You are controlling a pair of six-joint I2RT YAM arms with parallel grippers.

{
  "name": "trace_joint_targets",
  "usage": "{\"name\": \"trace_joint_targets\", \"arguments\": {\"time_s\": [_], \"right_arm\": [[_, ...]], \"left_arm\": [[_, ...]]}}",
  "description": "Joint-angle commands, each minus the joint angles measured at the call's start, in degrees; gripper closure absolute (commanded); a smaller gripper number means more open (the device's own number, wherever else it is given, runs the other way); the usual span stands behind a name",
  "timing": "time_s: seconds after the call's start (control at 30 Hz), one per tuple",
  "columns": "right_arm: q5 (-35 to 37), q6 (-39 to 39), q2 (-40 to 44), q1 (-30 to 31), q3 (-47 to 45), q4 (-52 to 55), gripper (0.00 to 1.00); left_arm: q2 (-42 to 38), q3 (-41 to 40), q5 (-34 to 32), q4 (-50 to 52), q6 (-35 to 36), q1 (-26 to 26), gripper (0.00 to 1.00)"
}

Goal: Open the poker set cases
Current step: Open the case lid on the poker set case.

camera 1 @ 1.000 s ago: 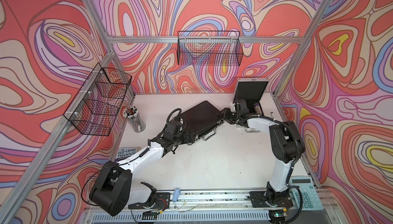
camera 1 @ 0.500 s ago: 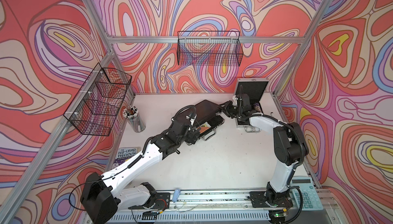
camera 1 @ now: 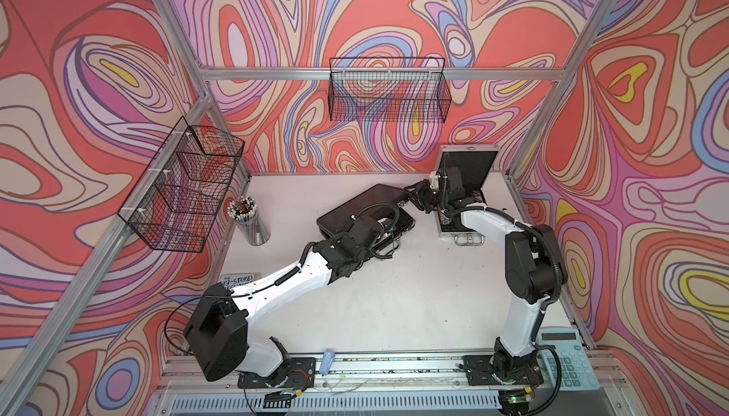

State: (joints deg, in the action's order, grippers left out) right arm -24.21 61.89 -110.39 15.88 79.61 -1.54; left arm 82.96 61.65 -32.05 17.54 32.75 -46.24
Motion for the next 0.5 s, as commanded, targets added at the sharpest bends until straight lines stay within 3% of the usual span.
{"name": "trace_joint_targets", "arguments": {"time_s": [0.0,0.17,0.47], "right_arm": [[-4.2,-1.9,0.3,1.1,2.9,-8.1,0.72],[-4.3,-1.3,0.7,0.3,2.6,-8.2,0.72],[-4.2,-0.4,1.1,0.0,2.8,-8.3,0.73]], "left_arm": [[3.4,0.9,-3.1,1.2,4.0,-0.8,0.00],[5.3,0.1,-2.5,0.8,5.2,-1.2,0.00],[11.5,0.4,-17.1,-7.9,14.0,-1.4,0.00]]}}
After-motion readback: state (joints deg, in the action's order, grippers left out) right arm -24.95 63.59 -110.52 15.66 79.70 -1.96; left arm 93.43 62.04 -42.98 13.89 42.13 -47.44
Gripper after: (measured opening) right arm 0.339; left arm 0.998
